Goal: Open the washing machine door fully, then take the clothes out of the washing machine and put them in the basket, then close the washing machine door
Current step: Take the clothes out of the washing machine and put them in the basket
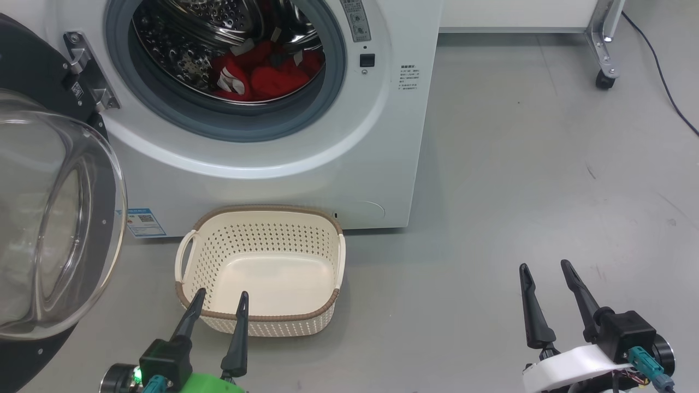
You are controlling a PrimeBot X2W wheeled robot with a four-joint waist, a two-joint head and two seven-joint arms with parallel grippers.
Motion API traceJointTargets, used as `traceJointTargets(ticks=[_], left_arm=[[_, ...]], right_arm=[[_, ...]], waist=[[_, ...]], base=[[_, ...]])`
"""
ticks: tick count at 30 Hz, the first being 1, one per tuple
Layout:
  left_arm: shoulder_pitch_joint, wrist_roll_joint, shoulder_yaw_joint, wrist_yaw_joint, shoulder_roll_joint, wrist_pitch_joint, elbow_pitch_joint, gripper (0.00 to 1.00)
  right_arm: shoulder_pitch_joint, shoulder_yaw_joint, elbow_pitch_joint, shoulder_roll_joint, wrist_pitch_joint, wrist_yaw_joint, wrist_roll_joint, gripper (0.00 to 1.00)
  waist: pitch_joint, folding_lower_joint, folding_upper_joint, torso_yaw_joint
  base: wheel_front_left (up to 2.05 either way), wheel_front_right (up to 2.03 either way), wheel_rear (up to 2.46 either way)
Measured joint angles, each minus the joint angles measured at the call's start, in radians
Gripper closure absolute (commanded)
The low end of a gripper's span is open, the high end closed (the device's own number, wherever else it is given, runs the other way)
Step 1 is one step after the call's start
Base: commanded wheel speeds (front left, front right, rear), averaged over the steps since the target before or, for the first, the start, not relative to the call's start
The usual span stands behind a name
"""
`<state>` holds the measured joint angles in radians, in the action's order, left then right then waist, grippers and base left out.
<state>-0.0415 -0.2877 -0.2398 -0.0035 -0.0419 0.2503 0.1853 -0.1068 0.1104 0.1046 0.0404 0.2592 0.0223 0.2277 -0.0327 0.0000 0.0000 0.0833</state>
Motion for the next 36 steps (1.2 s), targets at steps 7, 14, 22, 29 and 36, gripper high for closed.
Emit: traceJointTargets(ticks=[7, 14, 22, 29, 36], left_arm=[[0.0, 0.0, -0.004, 0.01, 0.0, 0.0, 0.0, 0.0], [0.0, 0.003, -0.01, 0.017, 0.0, 0.0, 0.0, 0.0], [0.0, 0.006, -0.016, 0.022, 0.0, 0.0, 0.001, 0.0], [0.0, 0.006, -0.021, 0.025, 0.0, 0.0, 0.002, 0.0], [0.0, 0.006, -0.029, 0.024, -0.001, 0.0, 0.001, 0.0]], right_arm=[[0.0, 0.0, 0.0, 0.0, 0.0, -0.007, 0.002, 0.0], [-0.001, 0.0, 0.0, 0.0, 0.0, -0.007, 0.01, 0.0], [-0.003, 0.0, 0.0, 0.0, 0.0, -0.007, 0.01, 0.0], [-0.005, 0.0, 0.0, 0.0, 0.0, -0.007, 0.01, 0.0], [-0.005, 0.001, 0.0, 0.0, 0.0, -0.007, 0.01, 0.0]], waist=[[0.005, 0.0, 0.0, -0.004], [0.01, 0.0, 0.0, -0.009], [0.017, 0.0, 0.0, -0.01], [0.021, 0.0, 0.0, -0.011], [0.022, 0.0, 0.0, -0.013]], base=[[0.03, -0.03, 0.0], [0.27, -0.27, 0.0], [0.54, -0.54, 0.0], [0.84, -0.84, 0.0], [1.08, -1.08, 0.0]])
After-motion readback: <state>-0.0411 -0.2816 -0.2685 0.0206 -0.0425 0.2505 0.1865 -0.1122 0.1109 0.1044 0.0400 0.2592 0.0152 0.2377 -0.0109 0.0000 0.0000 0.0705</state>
